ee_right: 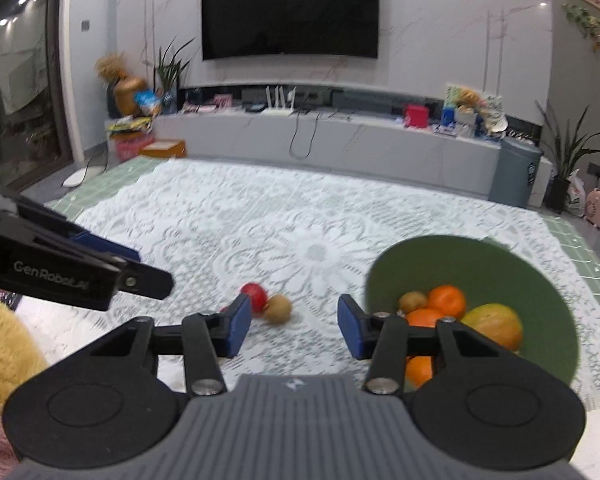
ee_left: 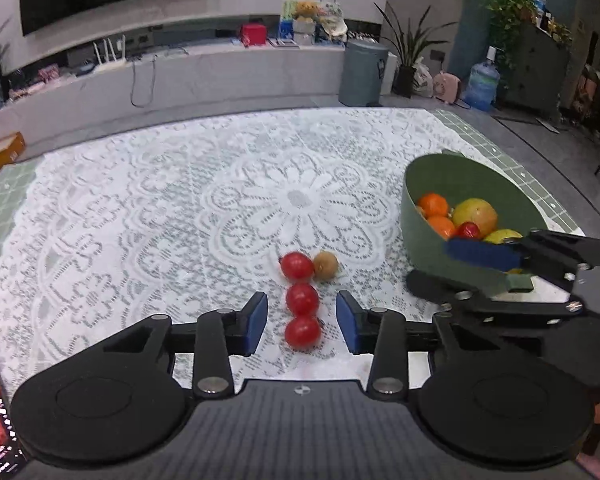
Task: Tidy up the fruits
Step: 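Withdraw both open grippers from the colander toward the remaining tomatoes, then grasp a red tomato with the left gripper while the right gripper grasps another tomato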
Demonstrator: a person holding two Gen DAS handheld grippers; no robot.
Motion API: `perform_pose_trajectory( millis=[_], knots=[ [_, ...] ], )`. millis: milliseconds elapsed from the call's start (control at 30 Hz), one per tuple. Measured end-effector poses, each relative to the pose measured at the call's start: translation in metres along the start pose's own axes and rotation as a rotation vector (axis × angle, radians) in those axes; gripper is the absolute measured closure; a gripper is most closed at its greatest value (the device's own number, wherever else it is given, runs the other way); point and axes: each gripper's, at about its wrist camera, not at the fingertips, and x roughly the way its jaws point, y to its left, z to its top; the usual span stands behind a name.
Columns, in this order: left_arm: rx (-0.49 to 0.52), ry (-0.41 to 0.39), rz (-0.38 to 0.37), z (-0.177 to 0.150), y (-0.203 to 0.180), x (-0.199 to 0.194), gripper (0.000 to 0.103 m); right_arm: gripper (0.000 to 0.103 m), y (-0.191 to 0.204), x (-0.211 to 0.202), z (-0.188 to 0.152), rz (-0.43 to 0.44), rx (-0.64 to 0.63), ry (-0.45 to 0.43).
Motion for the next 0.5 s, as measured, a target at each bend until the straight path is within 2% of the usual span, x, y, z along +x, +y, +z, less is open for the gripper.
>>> perform_pose_trajectory(
  millis=[67, 200, 367, 500],
  knots=[
    [0.002, 0.020, -0.021, -0.001, 0.001, 0.004, 0.058, 0.069, 0.006, 0.008, -0.002, 0.009, -0.017, 0.027],
    [-0.006, 0.066, -0.040, -0.004, 0.005, 0.017, 0.058, 0.071, 0.015, 0.024, -0.005, 0.025, -0.052, 0.073],
    [-0.027, 0.091, -0.058, -0.007, 0.010, 0.031, 0.058, 0.084, 0.015, 0.042, -0.006, 0.043, -0.046, 0.123],
    [-0.060, 0.116, -0.093, -0.006, 0.016, 0.042, 0.058, 0.085, 0.012, 0.053, -0.009, 0.059, -0.025, 0.159]
  ],
)
